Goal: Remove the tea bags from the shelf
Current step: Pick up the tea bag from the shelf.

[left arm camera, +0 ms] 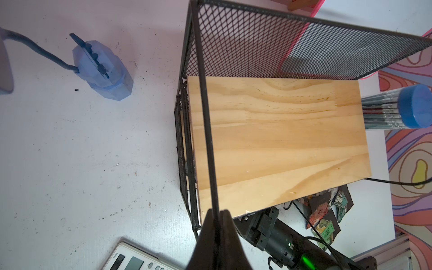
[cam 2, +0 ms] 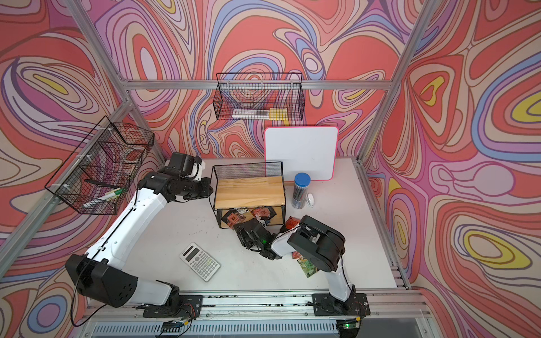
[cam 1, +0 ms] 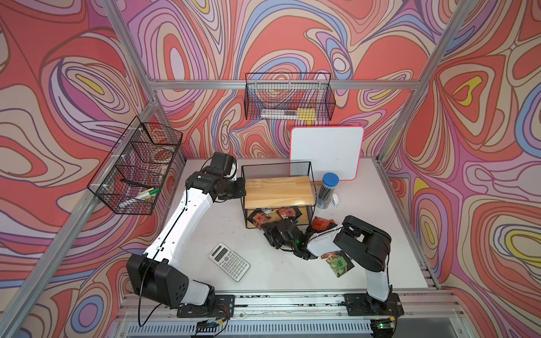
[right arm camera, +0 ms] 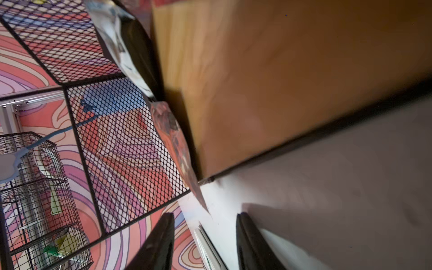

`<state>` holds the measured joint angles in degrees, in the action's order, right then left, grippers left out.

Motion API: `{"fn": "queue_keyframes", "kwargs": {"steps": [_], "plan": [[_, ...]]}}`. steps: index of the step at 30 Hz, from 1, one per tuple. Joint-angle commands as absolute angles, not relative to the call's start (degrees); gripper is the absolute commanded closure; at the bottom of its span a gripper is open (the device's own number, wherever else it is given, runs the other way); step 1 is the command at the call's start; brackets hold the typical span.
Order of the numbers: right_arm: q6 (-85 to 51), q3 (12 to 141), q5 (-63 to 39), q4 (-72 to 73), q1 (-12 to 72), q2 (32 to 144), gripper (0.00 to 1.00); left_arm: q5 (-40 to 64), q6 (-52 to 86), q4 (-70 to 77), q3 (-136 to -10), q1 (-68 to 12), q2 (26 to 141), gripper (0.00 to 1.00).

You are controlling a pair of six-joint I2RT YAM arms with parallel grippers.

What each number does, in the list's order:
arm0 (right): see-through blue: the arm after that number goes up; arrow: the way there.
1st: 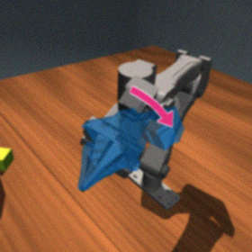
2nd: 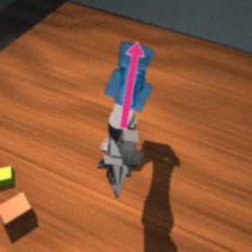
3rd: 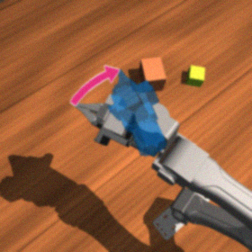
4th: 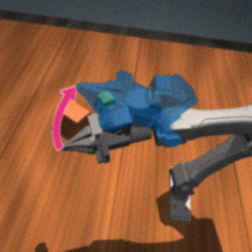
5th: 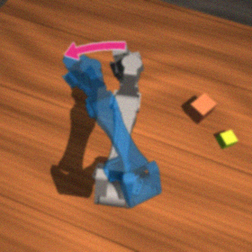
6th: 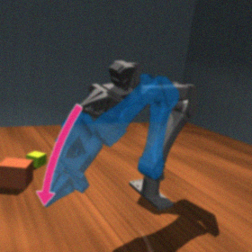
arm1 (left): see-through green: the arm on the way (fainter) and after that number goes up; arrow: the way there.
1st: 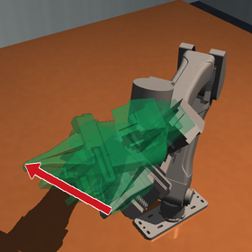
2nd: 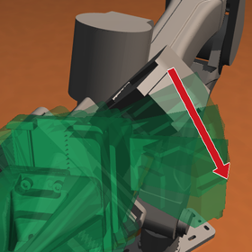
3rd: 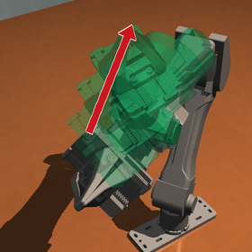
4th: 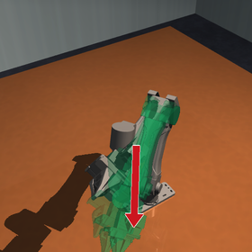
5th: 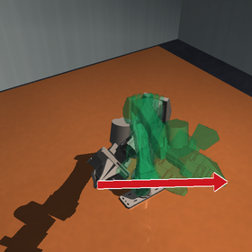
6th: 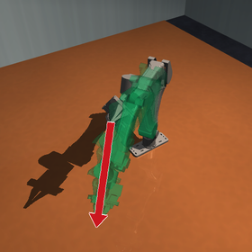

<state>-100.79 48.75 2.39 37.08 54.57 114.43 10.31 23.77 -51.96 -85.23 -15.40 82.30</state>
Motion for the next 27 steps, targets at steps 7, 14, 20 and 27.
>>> {"fn": "queue_keyframes", "kwargs": {"steps": [7,14,20,27], "plan": [[-107.66,51.67,5.75,39.95,55.45,119.61,0.69,9.49,23.64,-52.73,-84.47,-15.38,80.71,1.0],[-108.9,52.29,7.82,38.95,56.05,119.6,1.0,9.63,23.55,-52.69,-84.02,-15.38,80.2,1.0],[-107.1,52.49,7.64,34.73,56.11,115.71,1.0,9.73,23.55,-52.56,-83.67,-15.38,79.98,1.0],[-104.53,51.67,7.21,33.01,56.15,110.72,1.0,9.63,23.64,-52.55,-83.76,-15.38,79.74,1.0]]}}
